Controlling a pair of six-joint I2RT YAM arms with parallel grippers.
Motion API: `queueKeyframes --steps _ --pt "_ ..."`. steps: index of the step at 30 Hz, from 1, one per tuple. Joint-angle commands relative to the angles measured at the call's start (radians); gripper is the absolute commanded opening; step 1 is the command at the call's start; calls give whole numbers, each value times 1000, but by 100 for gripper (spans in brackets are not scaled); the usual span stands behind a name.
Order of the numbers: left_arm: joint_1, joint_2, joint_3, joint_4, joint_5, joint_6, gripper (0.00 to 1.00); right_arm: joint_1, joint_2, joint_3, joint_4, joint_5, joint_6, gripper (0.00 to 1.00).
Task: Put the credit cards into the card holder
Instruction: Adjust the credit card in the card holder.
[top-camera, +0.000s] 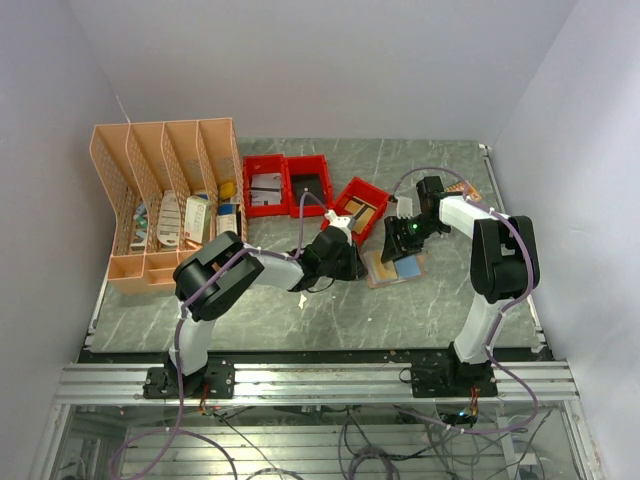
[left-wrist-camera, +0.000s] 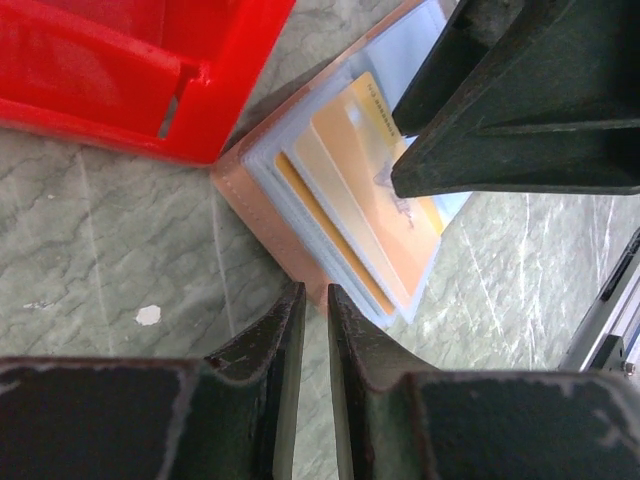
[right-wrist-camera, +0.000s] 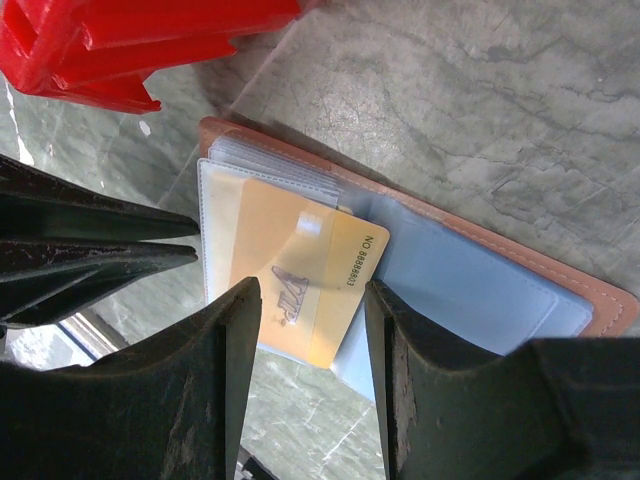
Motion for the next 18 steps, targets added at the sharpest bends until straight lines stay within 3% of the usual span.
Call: queueKeyframes --steps 1,18 --pt "-9 17 40 44 30 -3 27 -1 14 0 1 -18 -9 46" --pt "-11 85 73 19 41 2 24 1 18 -6 -2 -114 -17 45"
